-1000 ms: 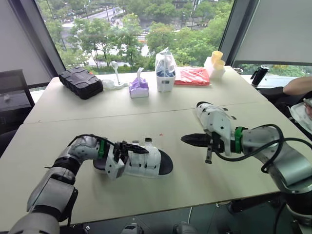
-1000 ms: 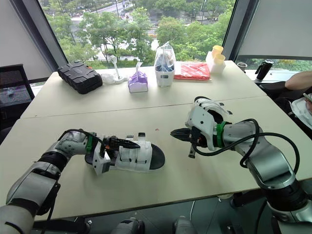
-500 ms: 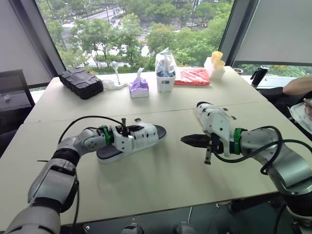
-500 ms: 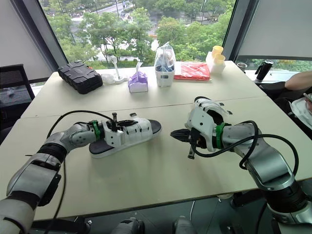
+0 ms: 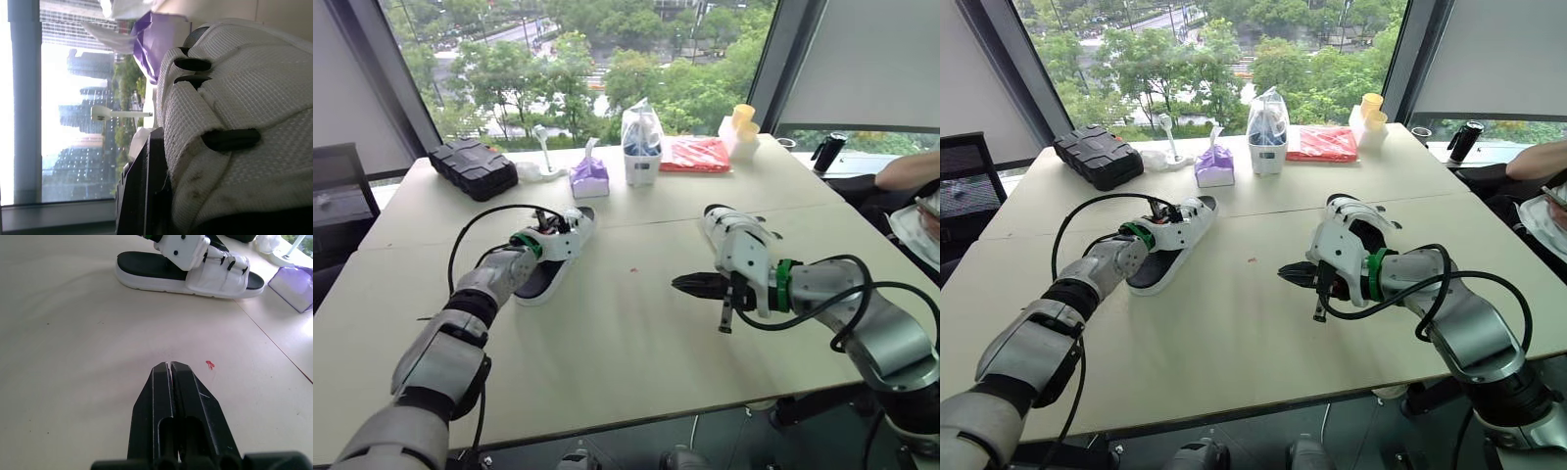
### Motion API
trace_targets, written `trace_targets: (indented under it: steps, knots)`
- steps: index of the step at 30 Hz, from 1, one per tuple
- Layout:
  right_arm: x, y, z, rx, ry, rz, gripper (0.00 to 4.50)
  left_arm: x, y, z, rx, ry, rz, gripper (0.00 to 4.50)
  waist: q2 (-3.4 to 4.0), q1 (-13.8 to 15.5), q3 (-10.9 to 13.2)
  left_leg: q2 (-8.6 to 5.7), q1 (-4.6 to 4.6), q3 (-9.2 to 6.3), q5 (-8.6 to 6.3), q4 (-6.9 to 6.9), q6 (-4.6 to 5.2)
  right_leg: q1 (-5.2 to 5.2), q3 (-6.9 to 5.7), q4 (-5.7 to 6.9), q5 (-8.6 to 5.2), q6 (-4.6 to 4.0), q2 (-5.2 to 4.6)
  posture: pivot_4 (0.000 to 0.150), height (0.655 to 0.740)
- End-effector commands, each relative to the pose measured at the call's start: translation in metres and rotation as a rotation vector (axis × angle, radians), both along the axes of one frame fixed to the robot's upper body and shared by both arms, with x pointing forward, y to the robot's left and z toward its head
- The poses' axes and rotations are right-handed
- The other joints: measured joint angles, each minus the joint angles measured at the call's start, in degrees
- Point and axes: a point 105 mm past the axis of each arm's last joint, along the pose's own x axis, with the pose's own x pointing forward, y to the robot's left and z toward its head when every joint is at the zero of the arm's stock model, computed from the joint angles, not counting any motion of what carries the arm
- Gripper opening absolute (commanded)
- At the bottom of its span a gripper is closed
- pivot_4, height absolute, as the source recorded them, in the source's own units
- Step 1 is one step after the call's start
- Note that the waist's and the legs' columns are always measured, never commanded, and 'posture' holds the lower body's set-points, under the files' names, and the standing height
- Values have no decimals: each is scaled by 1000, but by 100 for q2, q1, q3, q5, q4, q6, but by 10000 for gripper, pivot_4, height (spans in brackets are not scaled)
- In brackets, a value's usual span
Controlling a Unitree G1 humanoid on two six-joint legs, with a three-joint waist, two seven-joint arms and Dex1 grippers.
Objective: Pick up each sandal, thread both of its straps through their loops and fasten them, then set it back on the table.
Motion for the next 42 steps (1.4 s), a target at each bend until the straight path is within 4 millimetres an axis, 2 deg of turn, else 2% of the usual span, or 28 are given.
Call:
trace_targets:
  steps: [1,7,15,16,18,23,24,31,34,35,42]
  knots:
    - [-1,3,8,4,-52,17,0,6,4,0,-27,-12,159,836,0,16,0,-1,0,0,0,0,0,0,0,0,0,0,-1,1500,7400]
    - [0,4,7,0,-57,16,0,6,-23,-6,-102,20,235,836,1,59,-1,-10,-2,-1,0,8,0,6,0,-2,0,1,-9,1500,7400]
    - [0,3,5,-1,-54,9,0,3,-34,-12,-76,49,241,836,1,159,-1,-17,-6,-1,-4,9,6,6,3,-9,0,2,-18,1500,7400]
    - [0,3,5,0,-54,8,0,3,-34,-12,-72,53,239,9126,1,159,-1,-18,-6,-1,-4,9,6,6,3,-9,1,2,-19,1500,7400]
    - [0,3,5,1,-54,6,0,2,-34,-11,-73,72,232,16198,0,156,0,-18,-7,-2,-4,10,6,6,3,-9,1,2,-19,1500,7400]
    - [1,4,5,5,-56,2,0,-1,-30,-13,-114,129,246,41864,1,152,-1,-17,-7,-3,-4,10,5,5,3,-8,1,2,-19,1500,7400]
    - [1,4,5,6,-56,2,0,-3,-31,-13,-119,137,241,44334,2,151,-1,-17,-7,-2,-4,11,5,5,3,-8,1,2,-19,1500,7400]
    - [1,4,5,7,-58,5,0,-25,-24,-13,-229,262,220,44334,4,143,-3,-17,-7,-2,-5,15,6,5,6,-8,1,1,-19,1500,7400]
    - [2,4,5,6,-58,6,0,-48,-23,-20,-310,399,186,44334,7,134,-5,-16,-7,-1,-5,18,7,6,7,-8,2,1,-19,1500,7400]
    - [2,3,5,6,-57,7,0,-59,-22,-19,-395,451,164,44334,11,133,-7,-15,-7,-1,-5,18,7,6,9,-8,1,0,-19,1500,7400]
    - [7,-1,6,1,-58,7,0,-108,-27,9,-760,591,-87,44334,15,179,-8,-10,-9,-5,-6,30,8,11,10,-9,1,-3,-20,1500,7400]
